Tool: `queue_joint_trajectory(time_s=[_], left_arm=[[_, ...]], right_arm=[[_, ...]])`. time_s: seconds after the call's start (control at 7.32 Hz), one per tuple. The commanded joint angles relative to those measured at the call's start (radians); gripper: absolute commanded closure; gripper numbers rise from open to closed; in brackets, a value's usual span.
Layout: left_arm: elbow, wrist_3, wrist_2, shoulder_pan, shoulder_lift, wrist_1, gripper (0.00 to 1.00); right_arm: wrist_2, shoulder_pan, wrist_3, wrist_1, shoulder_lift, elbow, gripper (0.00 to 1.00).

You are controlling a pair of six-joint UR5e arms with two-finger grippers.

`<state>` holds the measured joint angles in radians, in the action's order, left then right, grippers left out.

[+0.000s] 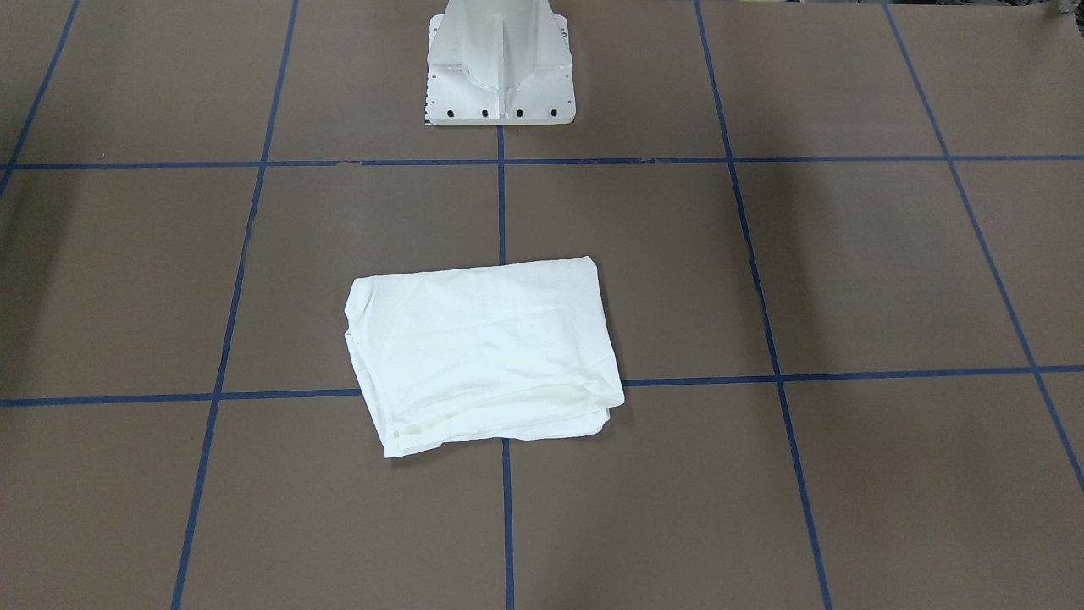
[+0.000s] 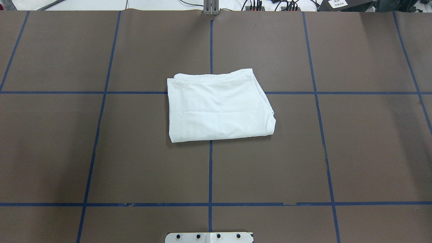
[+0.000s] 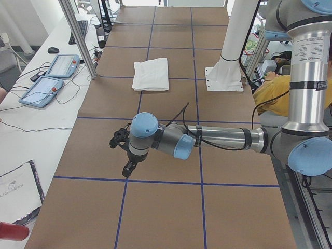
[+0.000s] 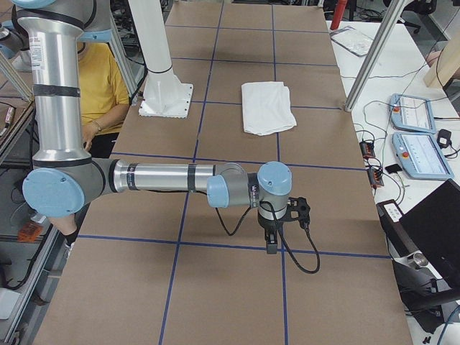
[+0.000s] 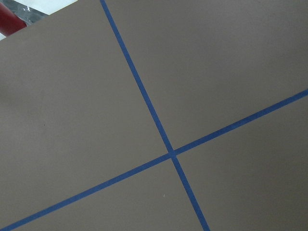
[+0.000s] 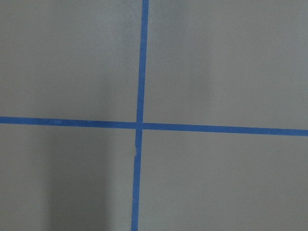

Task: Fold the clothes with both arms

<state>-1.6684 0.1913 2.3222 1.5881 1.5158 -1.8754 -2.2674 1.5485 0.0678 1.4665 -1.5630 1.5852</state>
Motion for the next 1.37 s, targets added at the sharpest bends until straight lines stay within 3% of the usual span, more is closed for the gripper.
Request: queue_joint_trajectory(time_s=[0.0,0.27,0.68,0.82,1.23], left_arm=[[-0.01,0.0,0.031,0.019,-0.005,0.001,0.0],[-0.016,-0.003,0.035,0.021,0.004,0.005,0.0],[-0.039,-0.01,0.037,0.023,-0.026,0.001,0.0],[-0.095,-0.069,0.028,0.023,-0.048,0.004,0.0],[-0.099,-0.214,0.034,0.019,-0.068,0.001,0.0]], right_arm=[[-0.053,0.001,0.004,-0.002,-0.002,-0.016,0.0],[-0.125,0.001,0.004,0.003,-0.005,-0.013,0.0],[-0.121,-0.001,0.004,-0.003,-0.057,0.006,0.0],[-0.123,-0.001,0.004,-0.002,-0.055,0.016,0.0],[-0.103,0.001,0.0,-0.002,-0.058,0.015,0.0]])
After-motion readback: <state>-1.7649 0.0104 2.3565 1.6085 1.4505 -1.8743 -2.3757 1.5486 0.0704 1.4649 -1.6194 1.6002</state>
